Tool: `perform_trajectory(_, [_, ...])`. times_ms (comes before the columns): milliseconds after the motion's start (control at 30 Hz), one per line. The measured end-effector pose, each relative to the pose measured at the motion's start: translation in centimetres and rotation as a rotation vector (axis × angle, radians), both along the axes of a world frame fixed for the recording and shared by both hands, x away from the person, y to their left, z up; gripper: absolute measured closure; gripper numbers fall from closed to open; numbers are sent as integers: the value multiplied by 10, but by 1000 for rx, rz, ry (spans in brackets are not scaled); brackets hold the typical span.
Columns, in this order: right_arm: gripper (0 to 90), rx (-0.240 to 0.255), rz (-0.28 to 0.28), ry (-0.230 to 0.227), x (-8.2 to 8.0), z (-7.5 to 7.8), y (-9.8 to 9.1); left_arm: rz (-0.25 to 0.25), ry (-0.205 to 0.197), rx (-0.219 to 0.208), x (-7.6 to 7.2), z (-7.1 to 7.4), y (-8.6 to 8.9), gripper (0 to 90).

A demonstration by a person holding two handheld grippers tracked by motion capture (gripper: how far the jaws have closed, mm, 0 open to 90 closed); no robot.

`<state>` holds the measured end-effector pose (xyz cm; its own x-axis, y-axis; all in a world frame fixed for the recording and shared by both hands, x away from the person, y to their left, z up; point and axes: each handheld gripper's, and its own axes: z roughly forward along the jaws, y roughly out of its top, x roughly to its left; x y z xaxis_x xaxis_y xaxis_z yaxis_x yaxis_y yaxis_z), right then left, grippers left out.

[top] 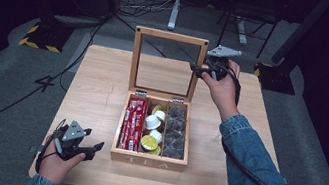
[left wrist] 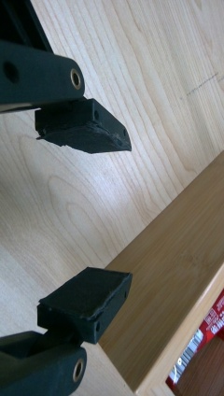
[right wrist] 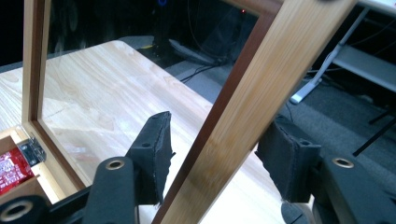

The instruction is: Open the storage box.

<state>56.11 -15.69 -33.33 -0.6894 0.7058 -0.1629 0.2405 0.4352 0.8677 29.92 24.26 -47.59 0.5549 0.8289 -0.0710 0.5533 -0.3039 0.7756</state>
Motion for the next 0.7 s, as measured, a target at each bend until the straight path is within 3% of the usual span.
perform_trajectory(333, [444,-14,-7,15,1,-5,1,10,7,12,7,-4,2,318])
perform_trajectory(700, [331,-31,-44,22,1,-12,2,16,24,23,13,-7,3,312])
